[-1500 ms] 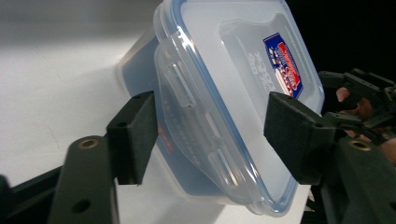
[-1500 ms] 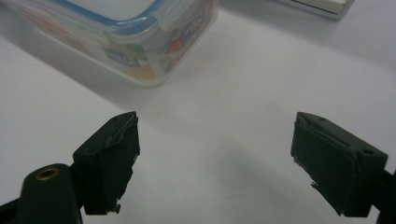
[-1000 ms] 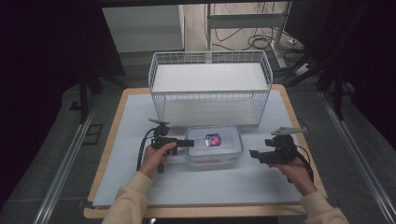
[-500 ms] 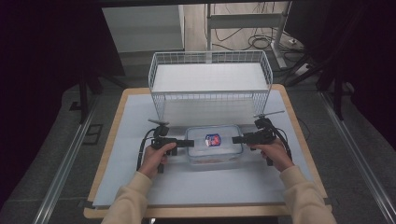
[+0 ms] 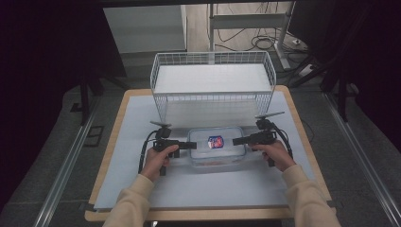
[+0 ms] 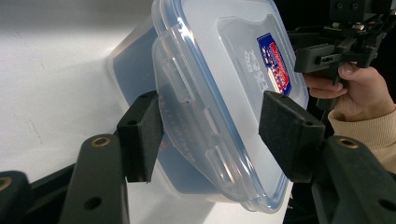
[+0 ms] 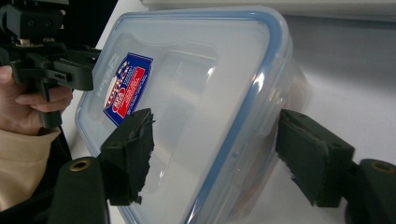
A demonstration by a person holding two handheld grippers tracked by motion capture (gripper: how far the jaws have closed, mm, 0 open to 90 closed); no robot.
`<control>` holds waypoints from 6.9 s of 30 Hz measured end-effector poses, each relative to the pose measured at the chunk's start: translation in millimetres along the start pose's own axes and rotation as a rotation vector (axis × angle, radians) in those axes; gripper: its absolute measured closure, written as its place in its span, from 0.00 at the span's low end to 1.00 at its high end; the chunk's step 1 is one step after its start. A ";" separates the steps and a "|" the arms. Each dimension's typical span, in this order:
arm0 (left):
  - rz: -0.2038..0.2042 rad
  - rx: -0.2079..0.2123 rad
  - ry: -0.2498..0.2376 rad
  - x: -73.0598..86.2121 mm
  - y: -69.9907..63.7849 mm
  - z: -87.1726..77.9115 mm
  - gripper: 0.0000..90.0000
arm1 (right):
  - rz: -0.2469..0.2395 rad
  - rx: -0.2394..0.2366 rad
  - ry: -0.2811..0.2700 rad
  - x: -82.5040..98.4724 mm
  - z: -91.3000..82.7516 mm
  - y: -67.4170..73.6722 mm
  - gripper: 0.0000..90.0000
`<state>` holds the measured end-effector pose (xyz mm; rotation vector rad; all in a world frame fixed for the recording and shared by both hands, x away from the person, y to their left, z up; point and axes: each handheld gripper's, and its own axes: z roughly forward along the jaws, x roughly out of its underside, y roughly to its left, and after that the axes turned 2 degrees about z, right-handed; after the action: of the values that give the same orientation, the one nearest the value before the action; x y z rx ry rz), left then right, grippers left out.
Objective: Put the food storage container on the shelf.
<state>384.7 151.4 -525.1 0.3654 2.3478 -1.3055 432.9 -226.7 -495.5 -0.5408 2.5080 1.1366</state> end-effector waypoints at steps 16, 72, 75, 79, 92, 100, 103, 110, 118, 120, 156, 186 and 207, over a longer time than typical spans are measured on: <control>0.090 -0.038 -0.023 10.9 -17.3 -5.2 0.47 | -0.002 -0.030 -0.034 9.4 -13.7 3.2 0.48; 0.223 -0.097 -0.134 31.6 -56.1 -27.2 0.55 | -0.127 -0.041 -0.203 45.6 -38.1 34.8 0.59; 0.227 -0.093 -0.137 31.0 -56.9 -29.4 0.55 | -0.143 -0.036 -0.213 44.5 -39.9 39.2 0.59; 0.241 -0.099 -0.146 29.1 -61.3 -31.8 0.55 | -0.149 -0.039 -0.220 44.1 -41.6 40.7 0.59; 0.277 -0.101 -0.159 15.8 -74.7 -40.2 0.55 | -0.180 -0.036 -0.261 38.2 -52.9 51.2 0.59; 0.308 -0.104 -0.172 3.4 -88.5 -50.4 0.55 | -0.211 -0.033 -0.290 29.1 -64.3 63.7 0.59; 0.316 -0.106 -0.178 -1.7 -94.4 -54.9 0.55 | -0.222 -0.033 -0.300 25.1 -68.7 68.8 0.59; 0.335 -0.107 -0.193 -14.1 -104.8 -64.7 0.55 | -0.248 -0.029 -0.325 14.0 -77.8 80.9 0.59; 0.351 -0.107 -0.206 -24.3 -113.1 -72.4 0.55 | -0.265 -0.029 -0.342 4.7 -84.5 89.9 0.59; 0.357 -0.105 -0.212 -27.3 -115.0 -74.2 0.55 | -0.273 -0.027 -0.348 2.4 -86.6 92.3 0.59; 0.403 -0.110 -0.239 -94.2 -135.7 -99.1 0.55 | -0.318 -0.024 -0.408 -58.6 -108.8 115.8 0.59; 0.355 -0.081 -0.223 -180.1 -109.3 -96.0 0.54 | -0.254 -0.013 -0.387 -146.2 -110.5 101.6 0.58; 0.142 -0.026 -0.247 -212.5 -79.2 -81.6 0.51 | -0.051 -0.026 -0.361 -173.2 -100.3 82.0 0.53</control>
<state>517.4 174.9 -325.3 0.3359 2.0924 -1.1795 531.3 -218.8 -302.9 -0.3653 2.1618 1.1345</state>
